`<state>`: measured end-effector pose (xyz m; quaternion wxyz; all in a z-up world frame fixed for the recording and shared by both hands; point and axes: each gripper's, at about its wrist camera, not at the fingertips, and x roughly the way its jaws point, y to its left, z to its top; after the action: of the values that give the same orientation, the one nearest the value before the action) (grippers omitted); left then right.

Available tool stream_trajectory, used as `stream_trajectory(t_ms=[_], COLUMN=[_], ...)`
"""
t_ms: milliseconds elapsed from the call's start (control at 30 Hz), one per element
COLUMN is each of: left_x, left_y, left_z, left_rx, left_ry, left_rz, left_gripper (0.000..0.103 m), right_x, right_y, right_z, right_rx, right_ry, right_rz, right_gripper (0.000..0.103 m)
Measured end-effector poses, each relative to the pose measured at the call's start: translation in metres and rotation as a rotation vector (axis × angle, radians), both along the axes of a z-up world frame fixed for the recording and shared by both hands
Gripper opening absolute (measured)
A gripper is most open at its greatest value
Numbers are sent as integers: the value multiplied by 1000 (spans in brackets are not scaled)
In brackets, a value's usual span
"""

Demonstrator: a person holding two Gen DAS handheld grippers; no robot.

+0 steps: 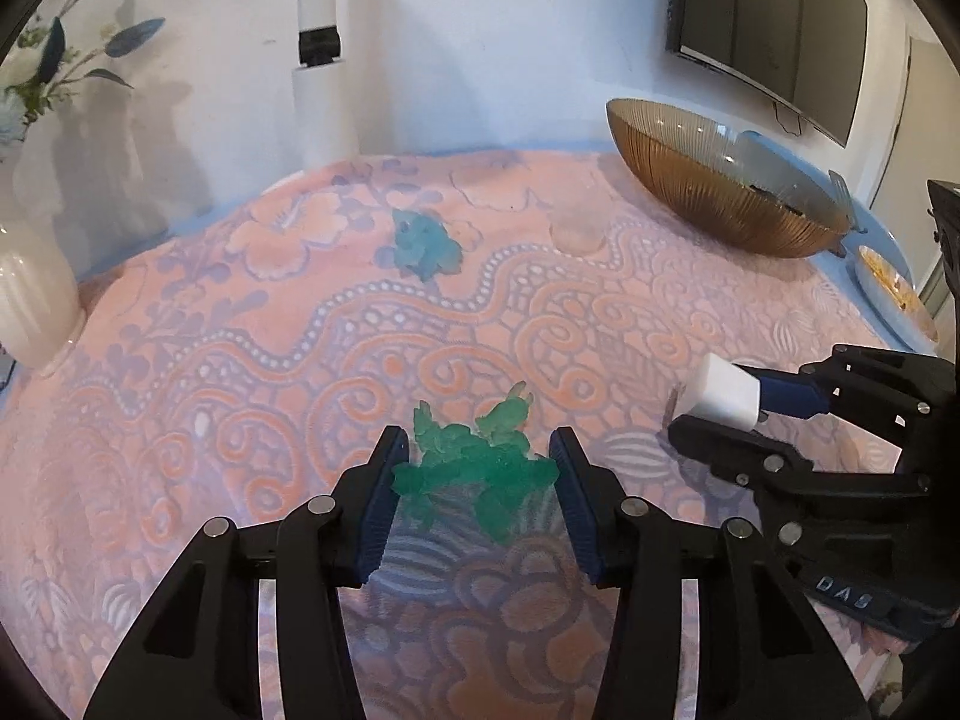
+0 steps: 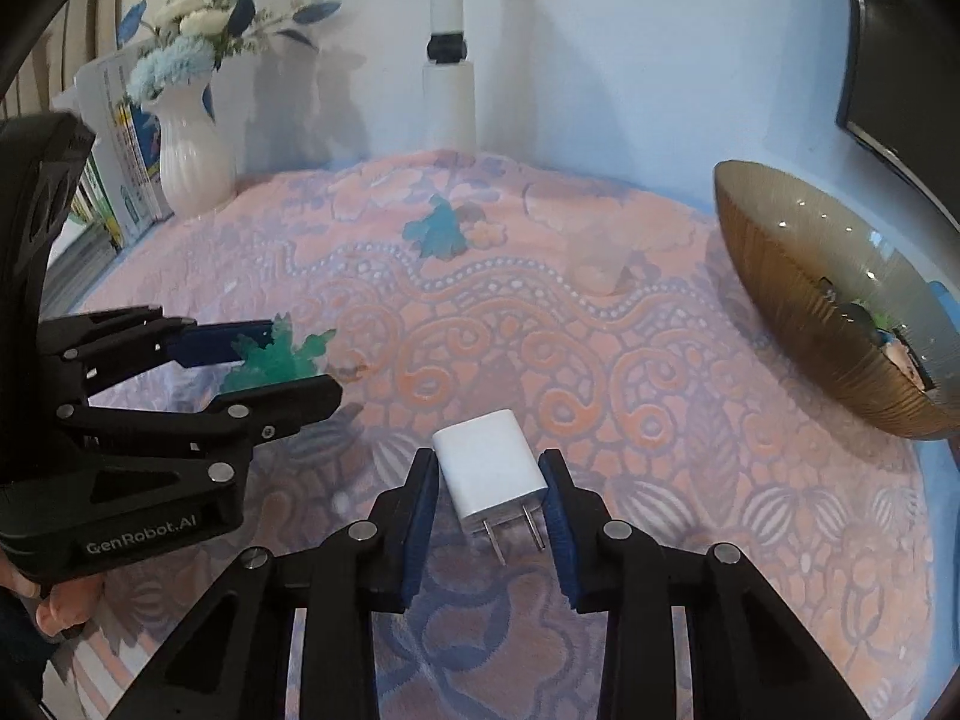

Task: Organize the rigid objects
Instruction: 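Carry the green figure and white plug over the bowl and open both tools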

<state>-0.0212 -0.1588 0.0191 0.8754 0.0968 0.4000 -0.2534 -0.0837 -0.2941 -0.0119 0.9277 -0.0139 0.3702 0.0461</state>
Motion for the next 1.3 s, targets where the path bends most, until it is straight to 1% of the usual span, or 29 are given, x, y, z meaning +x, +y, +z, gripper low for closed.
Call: stream_trajectory(t_ms=[67,167,233,333,400,500,567,633,700,733,800,867,933,967,1100,1133,1167,1200,1233,1300], left_x=[-6,-15,-16,-11,-2,10,21,35,50,57,67,76,85,87,88,88,89,90,89,86], left_y=[-4,-16,-28,-51,-71,-109,-134,-159,-177,-189,-211,-229,-240,-244,-257,-261,-264,-264,-261,-250], left_z=[7,30,50,81,101,132,148,156,153,147,133,118,107,104,97,96,97,98,100,107], left_rx=[15,34,22,-24,-51,-57,-54,-59,-74,-74,-34,-10,-6,-3,39,50,59,61,53,28], left_ry=[-19,-83,-119,-155,-178,-242,-279,-294,-260,-235,-219,-194,-169,-169,-200,-208,-216,-225,-242,-242], left_rz=[-13,-47,-72,-110,-134,-161,-169,-179,-186,-196,-218,-243,-244,-240,-249,-246,-235,-221,-197,-198], left_gripper=[46,46,46,46,46,46,46,46,46,46,46,46,46,46,48,53,61,79,81,81], right_x=[-3,-10,-17,-28,-32,-26,-18,-8,8,16,35,55,73,83,103,104,103,103,100,92], right_y=[-5,-17,-31,-63,-93,-147,-179,-220,-264,-282,-306,-317,-320,-320,-319,-318,-316,-315,-316,-317], right_z=[3,12,28,66,93,128,141,149,147,143,131,121,114,112,108,108,109,108,108,107], right_rx=[17,51,57,60,63,71,71,130,226,261,288,295,265,232,134,112,84,70,71,121], right_ry=[-4,5,-13,-91,-136,-190,-210,-208,-170,-143,-63,-17,20,31,35,31,25,22,18,14], right_rz=[-11,-16,-31,-79,-162,-297,-379,-455,-527,-568,-654,-658,-660,-661,-654,-649,-655,-661,-663,-648], right_gripper=[33,33,33,33,33,33,33,33,33,33,33,33,33,33,33,35,42,48,54,54])
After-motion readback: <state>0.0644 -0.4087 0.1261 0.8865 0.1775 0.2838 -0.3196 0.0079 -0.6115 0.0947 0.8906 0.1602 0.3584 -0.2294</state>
